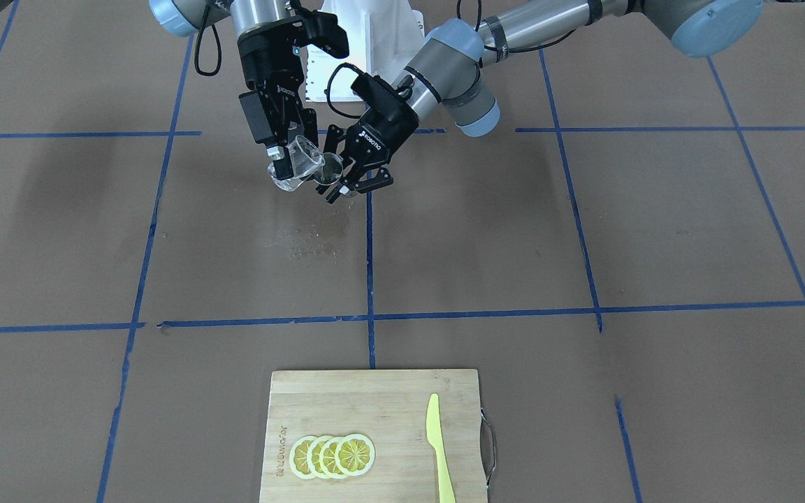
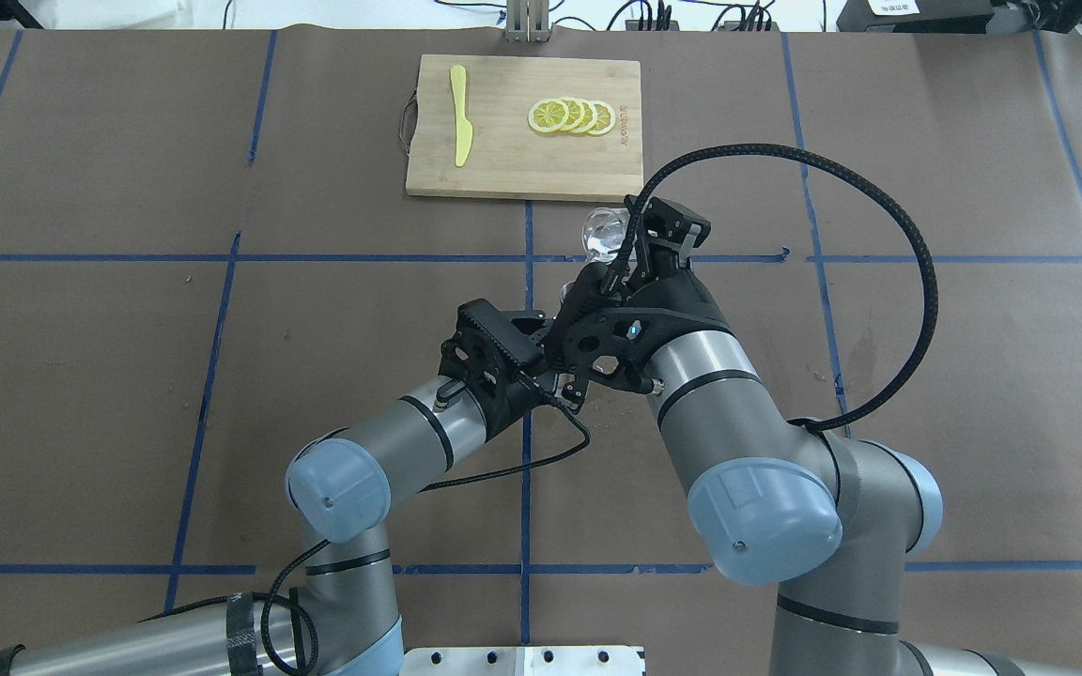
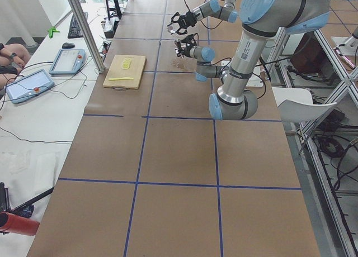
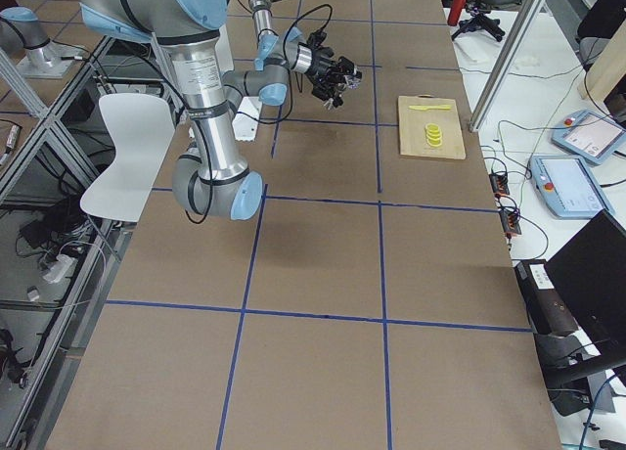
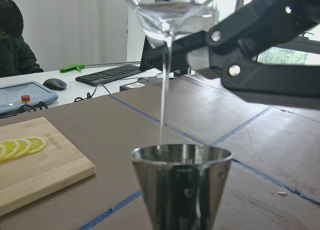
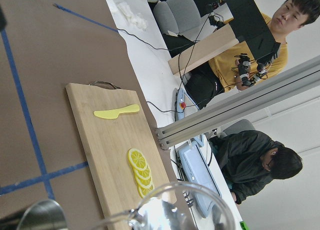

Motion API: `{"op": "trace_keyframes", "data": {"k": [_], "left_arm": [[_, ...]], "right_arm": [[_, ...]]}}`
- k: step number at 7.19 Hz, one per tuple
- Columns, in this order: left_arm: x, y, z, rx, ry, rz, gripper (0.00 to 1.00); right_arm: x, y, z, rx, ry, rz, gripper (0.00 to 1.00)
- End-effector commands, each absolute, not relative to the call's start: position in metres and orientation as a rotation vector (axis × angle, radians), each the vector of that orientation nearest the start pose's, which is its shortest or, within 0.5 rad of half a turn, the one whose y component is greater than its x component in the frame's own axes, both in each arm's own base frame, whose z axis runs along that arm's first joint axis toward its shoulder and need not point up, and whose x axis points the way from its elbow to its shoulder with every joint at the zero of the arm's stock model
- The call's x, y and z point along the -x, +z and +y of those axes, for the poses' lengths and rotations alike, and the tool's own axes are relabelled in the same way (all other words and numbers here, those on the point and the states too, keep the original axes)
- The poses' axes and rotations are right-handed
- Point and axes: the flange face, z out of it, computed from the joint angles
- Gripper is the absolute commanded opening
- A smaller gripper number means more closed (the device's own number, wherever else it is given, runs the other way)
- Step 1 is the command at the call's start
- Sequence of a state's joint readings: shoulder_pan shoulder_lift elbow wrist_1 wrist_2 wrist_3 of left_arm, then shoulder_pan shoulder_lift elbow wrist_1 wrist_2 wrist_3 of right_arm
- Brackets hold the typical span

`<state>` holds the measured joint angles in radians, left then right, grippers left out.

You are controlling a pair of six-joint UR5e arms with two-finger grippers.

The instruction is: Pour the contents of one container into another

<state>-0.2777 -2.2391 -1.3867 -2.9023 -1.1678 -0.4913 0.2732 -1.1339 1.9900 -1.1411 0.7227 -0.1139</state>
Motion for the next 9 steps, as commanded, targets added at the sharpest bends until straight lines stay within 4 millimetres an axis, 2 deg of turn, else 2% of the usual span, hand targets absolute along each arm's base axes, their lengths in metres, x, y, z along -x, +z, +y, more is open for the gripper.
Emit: {"op": "trace_keyframes", "data": {"k": [1,4,9], "left_arm": [[-0.6034,0.1961,-0.3512,-1.335,0.209,1.202,0.00],[-0.6034,0.1951,-0.3513,-1.336,0.208,1.204,0.00],[-0.6034,0.1951,-0.3513,-1.336,0.209,1.204,0.00]], "right_arm": [[0.4547,0.1746,-0.3383,-1.416,-0.639,-0.046,0.00],[0.4615,0.1761,-0.3299,-1.408,-0.658,0.010,0.00],[0.4627,0.1766,-0.3288,-1.409,-0.680,0.034,0.00]]}}
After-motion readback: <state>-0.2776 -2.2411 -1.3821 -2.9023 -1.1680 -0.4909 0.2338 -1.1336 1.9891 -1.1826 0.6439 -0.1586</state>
